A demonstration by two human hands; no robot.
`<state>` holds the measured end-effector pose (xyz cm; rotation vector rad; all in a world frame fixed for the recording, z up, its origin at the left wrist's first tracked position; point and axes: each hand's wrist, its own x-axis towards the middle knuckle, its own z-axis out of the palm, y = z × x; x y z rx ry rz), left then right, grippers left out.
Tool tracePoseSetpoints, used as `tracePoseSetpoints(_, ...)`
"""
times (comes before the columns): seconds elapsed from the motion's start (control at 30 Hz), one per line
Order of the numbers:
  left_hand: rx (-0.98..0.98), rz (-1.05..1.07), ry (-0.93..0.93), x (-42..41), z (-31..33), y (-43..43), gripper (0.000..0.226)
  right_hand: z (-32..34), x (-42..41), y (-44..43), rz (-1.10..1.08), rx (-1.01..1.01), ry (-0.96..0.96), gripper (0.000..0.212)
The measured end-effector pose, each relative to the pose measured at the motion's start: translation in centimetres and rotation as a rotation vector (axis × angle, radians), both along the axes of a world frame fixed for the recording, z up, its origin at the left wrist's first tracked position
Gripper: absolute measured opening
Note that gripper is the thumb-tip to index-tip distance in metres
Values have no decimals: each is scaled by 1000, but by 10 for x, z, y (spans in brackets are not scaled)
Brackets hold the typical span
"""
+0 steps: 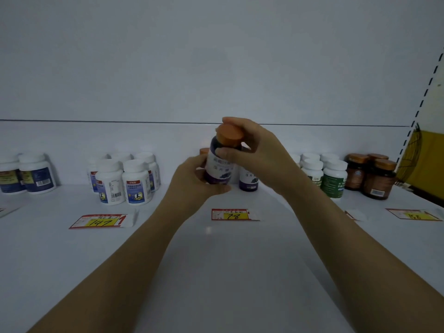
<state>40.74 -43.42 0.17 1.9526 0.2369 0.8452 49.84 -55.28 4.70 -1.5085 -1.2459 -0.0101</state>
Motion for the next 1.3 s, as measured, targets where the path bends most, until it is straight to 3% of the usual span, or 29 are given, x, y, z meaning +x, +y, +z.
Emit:
tracePoseSetpoints(0.17, 218, 117, -389, -5, 6, 16, 56, -11, -24, 9, -99, 294, -490, 55)
tracePoseSetpoints(0.3, 281, 136, -437, -7, 6, 20, 56, -13, -25, 9, -136, 360, -590, 54)
tracePoseSetpoints(0.4, 234, 54, -355, -8, 9, 14, 60, -7, -22, 9, -122, 376, -486, 59)
tracePoseSetpoints(0.5, 138, -28, -131, -11, 16, -3, 51, 7, -14, 1, -161, 349, -168, 47)
tracePoseSetpoints(0.57, 16, -105, 28, -11, 20, -14, 55, 8, -3, -2, -258, 235, 57, 29)
tracePoseSetpoints(0.67, -195, -194, 216, -7, 25, -26, 60, 0, 14, -1, -389, -56, 308, 31)
tracePoseSetpoints(0.8, -454, -274, 356, -11, 27, -26, 64, -3, 13, -6, -274, -264, 597, 36)
tracePoseSetpoints(1.0, -460, -318, 390, -13, 26, -23, 59, -1, 12, -5, -220, -259, 612, 36)
tracePoseSetpoints(1.17, -118, -127, 328, -9, 21, -20, 38, 3, 16, -6, -228, 5, 280, 20)
tracePoseSetpoints(1.3, 33, -82, 299, -7, 16, -13, 35, 7, 14, -11, -253, -55, 60, 18)
